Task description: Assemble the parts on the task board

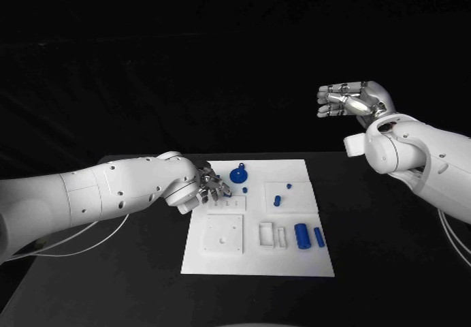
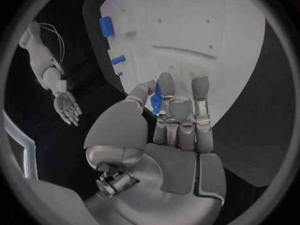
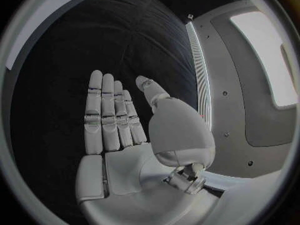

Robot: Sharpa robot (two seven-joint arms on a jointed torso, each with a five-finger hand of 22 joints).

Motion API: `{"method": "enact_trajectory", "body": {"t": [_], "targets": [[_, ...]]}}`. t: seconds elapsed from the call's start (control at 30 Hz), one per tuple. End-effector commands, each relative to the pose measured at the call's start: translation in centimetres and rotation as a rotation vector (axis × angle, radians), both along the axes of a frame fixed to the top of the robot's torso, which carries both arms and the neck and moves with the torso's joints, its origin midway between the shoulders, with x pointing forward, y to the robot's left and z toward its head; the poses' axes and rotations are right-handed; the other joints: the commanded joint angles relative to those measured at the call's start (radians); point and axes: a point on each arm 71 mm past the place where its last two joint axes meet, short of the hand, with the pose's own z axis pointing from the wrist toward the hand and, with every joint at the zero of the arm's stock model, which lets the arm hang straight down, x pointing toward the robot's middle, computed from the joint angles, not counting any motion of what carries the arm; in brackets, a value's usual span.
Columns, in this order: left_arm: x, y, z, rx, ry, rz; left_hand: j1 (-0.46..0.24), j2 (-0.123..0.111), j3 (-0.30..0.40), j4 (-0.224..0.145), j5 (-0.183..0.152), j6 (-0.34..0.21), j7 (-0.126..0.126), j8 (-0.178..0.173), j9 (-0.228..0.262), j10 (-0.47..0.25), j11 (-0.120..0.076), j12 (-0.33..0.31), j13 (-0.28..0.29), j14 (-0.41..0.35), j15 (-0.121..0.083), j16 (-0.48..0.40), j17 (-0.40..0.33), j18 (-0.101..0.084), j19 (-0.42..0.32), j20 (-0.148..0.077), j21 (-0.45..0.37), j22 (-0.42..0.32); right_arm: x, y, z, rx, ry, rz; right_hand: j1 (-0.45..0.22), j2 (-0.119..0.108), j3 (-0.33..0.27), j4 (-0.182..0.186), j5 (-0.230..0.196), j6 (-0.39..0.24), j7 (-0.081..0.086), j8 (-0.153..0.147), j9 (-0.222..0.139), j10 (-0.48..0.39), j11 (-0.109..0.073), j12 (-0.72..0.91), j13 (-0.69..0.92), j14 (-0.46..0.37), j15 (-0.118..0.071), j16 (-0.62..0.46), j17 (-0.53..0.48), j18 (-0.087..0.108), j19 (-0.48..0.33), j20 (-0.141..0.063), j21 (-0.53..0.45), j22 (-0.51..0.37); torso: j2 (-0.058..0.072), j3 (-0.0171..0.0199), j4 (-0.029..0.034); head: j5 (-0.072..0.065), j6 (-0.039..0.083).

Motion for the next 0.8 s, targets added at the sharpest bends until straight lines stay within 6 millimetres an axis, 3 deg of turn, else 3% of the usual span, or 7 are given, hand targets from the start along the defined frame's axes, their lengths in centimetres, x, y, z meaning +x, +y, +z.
{"method": "enact_trajectory", "body": {"t": [0.03,0.5,0.53,0.8], "targets": [[-0.15,-0.13,-0.22,0.028,0.03,-0.027,0.008,0.006,0.046,-0.043,0.002,0.109,-0.072,0.002,0.188,0.047,-0.006,0.004,-0.002,-0.003,0.0,0.006,-0.002,-0.003,0.01,0.001,-0.013,0.012,0.02,0.17,0.14,0.009,-0.007,0.021,-0.003,0.006,-0.002,-0.005,-0.006,-0.003,0.006,0.002,0.0,0.003,0.0,-0.005,-0.001,0.006,0.0,-0.006,-0.004,0.005,0.002,-0.002,0.01,-0.018,-0.001,-0.0006,0.0003,-0.003,-0.002],[-0.43,-0.23,-0.48,0.067,0.049,-0.065,0.006,0.007,0.05,-0.049,0.009,0.11,-0.07,0.002,0.18,0.047,-0.004,-0.002,-0.01,-0.002,0.003,-0.001,-0.005,-0.003,0.014,0.004,-0.037,0.032,0.11,0.25,0.04,-0.001,0.003,0.03,-0.001,0.009,-0.003,-0.011,-0.003,-0.004,0.007,0.002,0.0,-0.003,0.002,-0.006,-0.001,0.001,0.001,-0.007,-0.009,0.005,-0.007,-0.001,0.031,-0.051,-0.001,-0.0015,0.0008,0.003,-0.012],[-0.45,-0.23,-0.5,0.068,0.05,-0.066,-0.005,0.011,0.053,-0.063,0.011,0.112,-0.07,0.003,0.169,0.047,-0.004,0.003,-0.019,-0.003,0.003,0.001,0.002,-0.003,0.026,0.005,-0.074,0.08,0.12,0.25,0.03,-0.002,0.004,0.031,-0.001,0.009,-0.002,-0.011,-0.003,-0.004,0.007,0.002,0.0,-0.004,0.003,-0.007,-0.001,0.001,0.002,-0.008,-0.009,0.005,-0.008,0.0,0.031,-0.052,-0.001,-0.0015,0.0008,0.003,-0.013],[-0.52,-0.28,-0.6,0.073,0.058,-0.072,-0.002,0.01,0.052,-0.063,0.022,0.111,-0.07,0.003,0.172,0.047,-0.004,0.001,-0.019,-0.003,0.003,-0.002,0.0,-0.004,0.029,0.004,-0.079,0.084,0.17,0.41,-0.05,-0.004,0.009,0.036,-0.002,0.008,0.0,-0.012,-0.004,-0.005,0.008,0.002,0.0,-0.009,0.005,-0.008,-0.001,-0.003,0.004,-0.01,-0.011,0.005,-0.013,0.002,0.033,-0.057,0.0,-0.0012,0.0012,0.002,-0.019]]}}
